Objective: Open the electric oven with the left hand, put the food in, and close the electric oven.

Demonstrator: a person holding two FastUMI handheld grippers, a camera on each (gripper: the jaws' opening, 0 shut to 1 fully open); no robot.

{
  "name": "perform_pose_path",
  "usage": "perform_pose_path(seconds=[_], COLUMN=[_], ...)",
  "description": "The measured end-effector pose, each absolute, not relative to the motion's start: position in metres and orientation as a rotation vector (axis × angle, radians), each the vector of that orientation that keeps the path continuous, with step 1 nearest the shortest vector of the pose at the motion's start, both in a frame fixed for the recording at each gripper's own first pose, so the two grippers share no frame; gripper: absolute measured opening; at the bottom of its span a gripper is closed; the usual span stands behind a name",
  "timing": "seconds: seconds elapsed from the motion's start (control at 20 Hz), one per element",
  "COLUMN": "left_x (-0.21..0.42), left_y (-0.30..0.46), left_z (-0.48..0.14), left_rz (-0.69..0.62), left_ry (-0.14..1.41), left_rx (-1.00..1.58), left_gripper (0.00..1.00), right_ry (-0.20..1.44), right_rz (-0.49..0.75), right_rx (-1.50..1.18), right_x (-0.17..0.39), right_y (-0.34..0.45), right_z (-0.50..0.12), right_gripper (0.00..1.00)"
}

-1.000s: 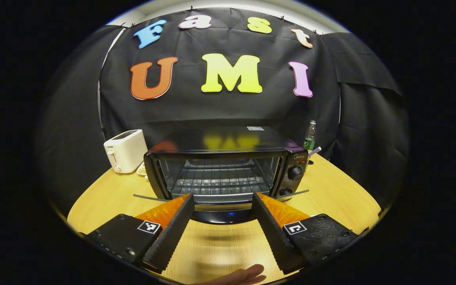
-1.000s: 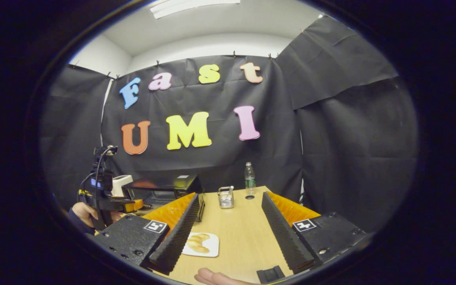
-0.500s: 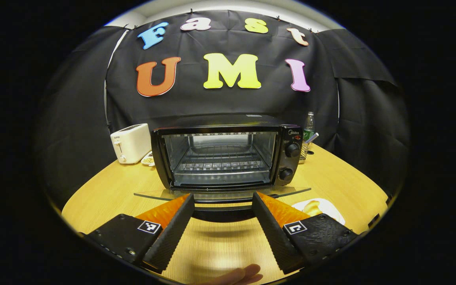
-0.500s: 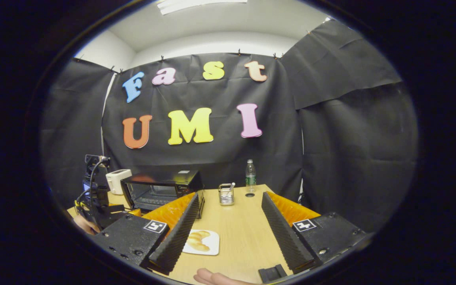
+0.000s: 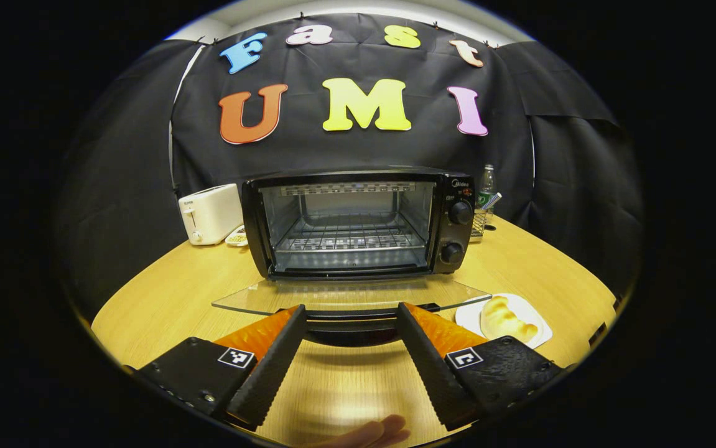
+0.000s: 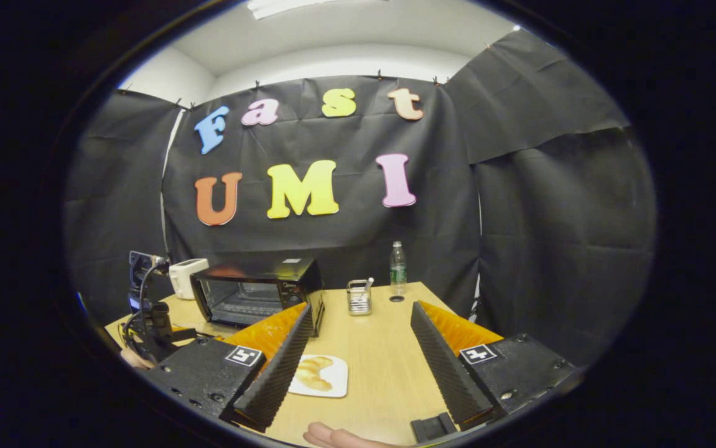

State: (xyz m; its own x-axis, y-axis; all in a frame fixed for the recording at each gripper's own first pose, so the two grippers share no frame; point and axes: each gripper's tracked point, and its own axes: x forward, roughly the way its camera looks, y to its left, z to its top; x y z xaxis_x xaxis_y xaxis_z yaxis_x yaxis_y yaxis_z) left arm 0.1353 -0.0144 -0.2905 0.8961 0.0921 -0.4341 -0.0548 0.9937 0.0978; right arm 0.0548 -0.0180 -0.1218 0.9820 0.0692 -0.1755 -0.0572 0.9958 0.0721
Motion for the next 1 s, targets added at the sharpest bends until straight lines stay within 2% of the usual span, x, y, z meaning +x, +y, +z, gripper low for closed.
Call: perform_pose_path(seconds=[0.15, 0.2, 0.25, 0.3, 0.45, 0.6, 0.8, 1.0], left_x=[0.128, 0.127, 0.125, 0.123, 0.120, 0.120, 0.117, 0.107], left_y=[-0.013, -0.014, -0.014, -0.013, -0.016, -0.015, -0.005, 0.006], left_z=[-0.309, -0.315, -0.328, -0.341, -0.330, -0.339, -0.323, -0.277], left_rz=[0.080, 0.080, 0.081, 0.085, 0.078, 0.075, 0.093, 0.090], left_ry=[0.507, 0.522, 0.556, 0.589, 0.530, 0.564, 0.523, 0.451], left_rx=[0.077, 0.073, 0.065, 0.054, 0.080, 0.079, 0.073, 0.029], left_gripper=[0.96, 0.87, 0.94, 0.94, 0.94, 0.94, 0.95, 0.96], right_ry=[0.193, 0.199, 0.206, 0.211, 0.222, 0.238, 0.262, 0.305], right_rz=[0.048, 0.048, 0.049, 0.052, 0.051, 0.058, 0.075, 0.079], right_rx=[0.075, 0.080, 0.084, 0.087, 0.093, 0.092, 0.062, 0.030], right_x=[0.056, 0.057, 0.058, 0.059, 0.062, 0.065, 0.068, 0.078], right_y=[-0.023, -0.022, -0.023, -0.023, -0.024, -0.019, -0.010, -0.005], right_z=[-0.128, -0.130, -0.133, -0.135, -0.140, -0.147, -0.155, -0.173], right_gripper=[1.00, 1.00, 1.00, 1.00, 1.00, 1.00, 1.00, 0.97])
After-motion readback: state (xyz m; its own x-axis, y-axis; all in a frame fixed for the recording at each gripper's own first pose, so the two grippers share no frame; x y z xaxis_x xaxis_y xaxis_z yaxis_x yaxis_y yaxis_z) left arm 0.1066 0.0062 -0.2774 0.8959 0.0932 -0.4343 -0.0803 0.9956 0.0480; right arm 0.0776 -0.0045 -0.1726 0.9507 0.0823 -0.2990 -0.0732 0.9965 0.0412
